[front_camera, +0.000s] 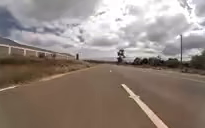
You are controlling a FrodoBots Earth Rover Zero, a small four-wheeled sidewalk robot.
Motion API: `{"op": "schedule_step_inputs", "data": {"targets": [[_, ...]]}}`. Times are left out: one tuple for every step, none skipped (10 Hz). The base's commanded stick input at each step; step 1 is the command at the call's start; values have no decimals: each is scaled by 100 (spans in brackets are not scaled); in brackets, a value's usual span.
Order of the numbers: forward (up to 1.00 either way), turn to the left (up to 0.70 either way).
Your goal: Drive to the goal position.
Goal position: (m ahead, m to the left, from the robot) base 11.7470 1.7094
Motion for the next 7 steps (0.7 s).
{"op": "schedule_step_inputs", "data": {"targets": [[85,-34],[85,-34],[85,-29],[85,-9],[85,0],[85,0],[85,0]]}}
